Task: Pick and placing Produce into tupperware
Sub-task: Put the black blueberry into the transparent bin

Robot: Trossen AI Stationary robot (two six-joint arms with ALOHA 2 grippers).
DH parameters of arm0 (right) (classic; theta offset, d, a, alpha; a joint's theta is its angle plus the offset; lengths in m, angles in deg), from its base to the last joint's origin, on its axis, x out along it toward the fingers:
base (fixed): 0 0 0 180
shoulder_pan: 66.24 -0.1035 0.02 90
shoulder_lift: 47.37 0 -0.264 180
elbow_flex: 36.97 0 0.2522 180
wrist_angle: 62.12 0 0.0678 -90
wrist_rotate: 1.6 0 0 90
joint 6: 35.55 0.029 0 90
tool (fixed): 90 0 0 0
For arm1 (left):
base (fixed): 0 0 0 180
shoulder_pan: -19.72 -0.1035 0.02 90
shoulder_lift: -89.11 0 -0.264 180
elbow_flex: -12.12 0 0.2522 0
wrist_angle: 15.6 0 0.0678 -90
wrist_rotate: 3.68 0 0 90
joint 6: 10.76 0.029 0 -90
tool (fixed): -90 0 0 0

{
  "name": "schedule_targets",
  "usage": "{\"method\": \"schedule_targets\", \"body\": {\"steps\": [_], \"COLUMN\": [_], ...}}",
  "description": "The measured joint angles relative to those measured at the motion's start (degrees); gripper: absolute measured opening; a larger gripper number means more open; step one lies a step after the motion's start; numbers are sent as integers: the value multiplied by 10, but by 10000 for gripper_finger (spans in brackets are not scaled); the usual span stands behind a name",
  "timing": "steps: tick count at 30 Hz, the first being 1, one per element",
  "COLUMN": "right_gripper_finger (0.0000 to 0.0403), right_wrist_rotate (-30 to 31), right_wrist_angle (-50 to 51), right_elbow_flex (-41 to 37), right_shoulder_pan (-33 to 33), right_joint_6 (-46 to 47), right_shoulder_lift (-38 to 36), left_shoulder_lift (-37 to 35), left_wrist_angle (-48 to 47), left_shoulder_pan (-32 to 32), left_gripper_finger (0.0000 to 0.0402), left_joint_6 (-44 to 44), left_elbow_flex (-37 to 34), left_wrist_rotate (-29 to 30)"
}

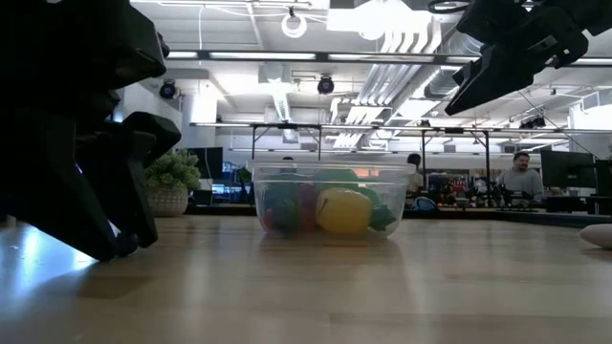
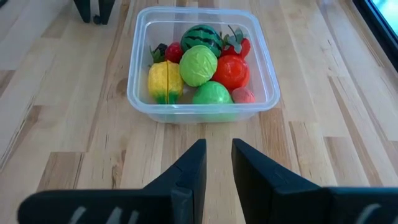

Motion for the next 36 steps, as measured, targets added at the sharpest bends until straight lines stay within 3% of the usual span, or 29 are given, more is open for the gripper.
{"method": "schedule_targets", "body": {"steps": [16, 28, 36], "right_gripper_finger": [67, 67, 67], "right_wrist_rotate": [0, 0, 0], "right_wrist_angle": [0, 0, 0], "right_elbow_flex": [0, 0, 0], "right_shoulder_pan": [0, 0, 0], "right_joint_6": [0, 0, 0], "right_shoulder_lift": [0, 0, 0], "left_shoulder_lift": [1, 1, 2], "left_wrist_angle": [-6, -6, -3], "left_shoulder_pan": [0, 1, 1], "left_gripper_finger": [136, 53, 66], "left_joint_6": [-1, -5, -15], "left_elbow_flex": [0, 0, -1], "left_wrist_rotate": [0, -10, -9]}}
